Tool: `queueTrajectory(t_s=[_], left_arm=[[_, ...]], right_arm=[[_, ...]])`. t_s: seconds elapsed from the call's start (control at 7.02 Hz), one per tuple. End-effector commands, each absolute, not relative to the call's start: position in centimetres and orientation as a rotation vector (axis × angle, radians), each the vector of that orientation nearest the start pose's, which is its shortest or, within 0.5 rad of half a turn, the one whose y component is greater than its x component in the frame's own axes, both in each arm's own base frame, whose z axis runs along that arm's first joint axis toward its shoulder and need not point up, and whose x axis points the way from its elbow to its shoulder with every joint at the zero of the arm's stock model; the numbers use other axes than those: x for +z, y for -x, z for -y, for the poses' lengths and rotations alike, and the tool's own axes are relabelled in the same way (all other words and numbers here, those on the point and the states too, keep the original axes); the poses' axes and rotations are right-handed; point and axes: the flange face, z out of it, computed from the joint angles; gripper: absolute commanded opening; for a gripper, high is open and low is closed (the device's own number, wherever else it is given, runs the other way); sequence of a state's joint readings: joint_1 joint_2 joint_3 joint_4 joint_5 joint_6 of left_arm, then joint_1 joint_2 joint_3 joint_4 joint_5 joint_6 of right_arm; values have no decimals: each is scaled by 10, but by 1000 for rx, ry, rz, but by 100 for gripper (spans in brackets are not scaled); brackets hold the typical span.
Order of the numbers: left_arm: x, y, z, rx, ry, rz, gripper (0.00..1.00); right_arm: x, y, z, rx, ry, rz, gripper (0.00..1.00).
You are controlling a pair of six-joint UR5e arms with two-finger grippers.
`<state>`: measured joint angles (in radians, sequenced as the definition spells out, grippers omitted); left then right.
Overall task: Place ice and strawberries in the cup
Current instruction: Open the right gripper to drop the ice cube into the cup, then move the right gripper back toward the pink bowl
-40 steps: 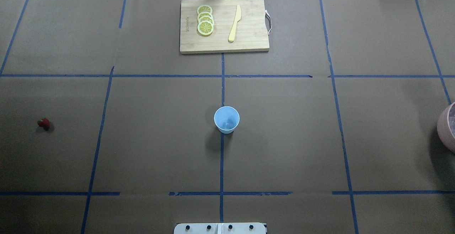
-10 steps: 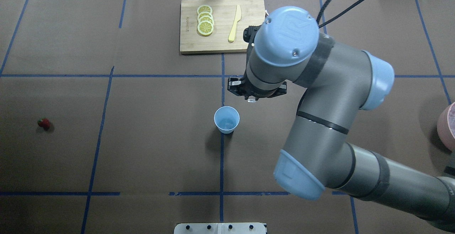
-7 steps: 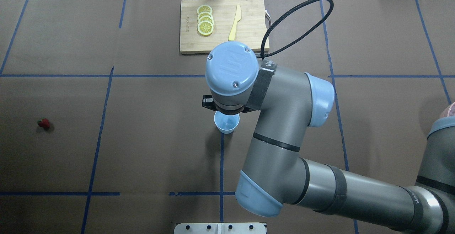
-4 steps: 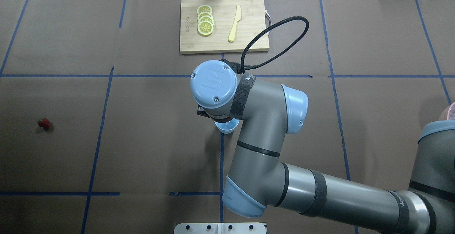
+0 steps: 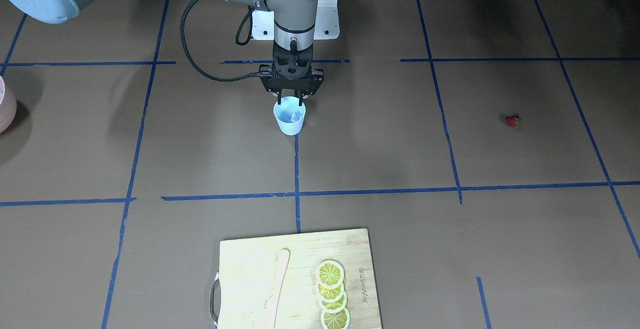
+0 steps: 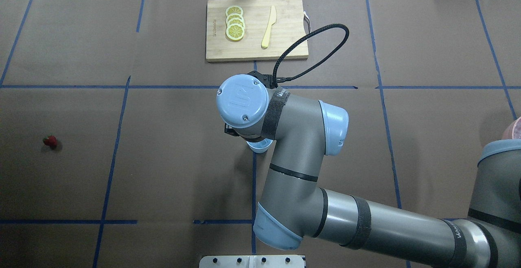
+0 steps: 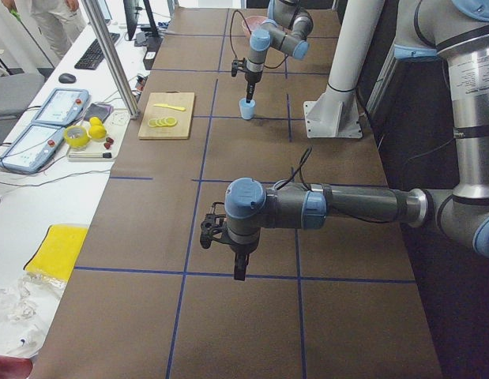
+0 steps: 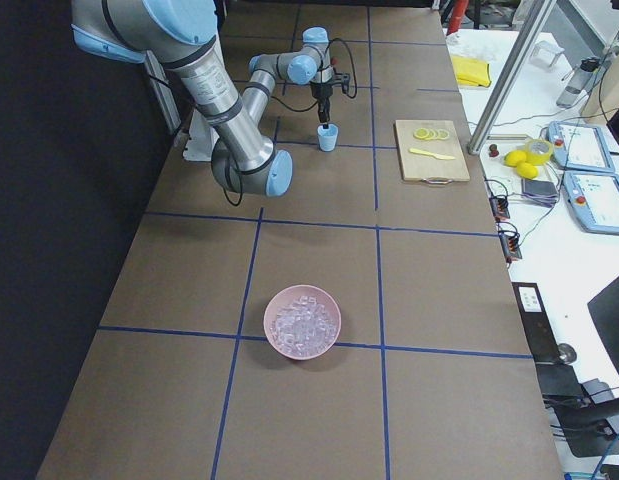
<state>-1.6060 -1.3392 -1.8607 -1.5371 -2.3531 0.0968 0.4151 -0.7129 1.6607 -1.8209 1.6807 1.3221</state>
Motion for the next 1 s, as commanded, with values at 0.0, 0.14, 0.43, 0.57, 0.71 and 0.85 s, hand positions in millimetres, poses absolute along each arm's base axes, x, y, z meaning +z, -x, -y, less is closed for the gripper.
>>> queueTrajectory(t_s=[0.0,0.14,0.43,0.57,0.71,0.85], left_arm=[[621,77,393,69,-75,-779,100],[621,77,393,69,-75,-779,100],[621,76,393,71,-76,-779,100],[621,77,393,70,-77,-779,100],[621,77,393,69,-78,-779,100],[621,77,393,70,-78,-779,100]], right_arm=[[132,580,392,120,-131,698,99],[131,570,402,116,-138,701,99],[149,515,442,35,-136,721,99],[179,468,452,-11,-131,731,99],[208,417,463,-96,-153,735,99],[239,371,472,-152,-153,733,99]])
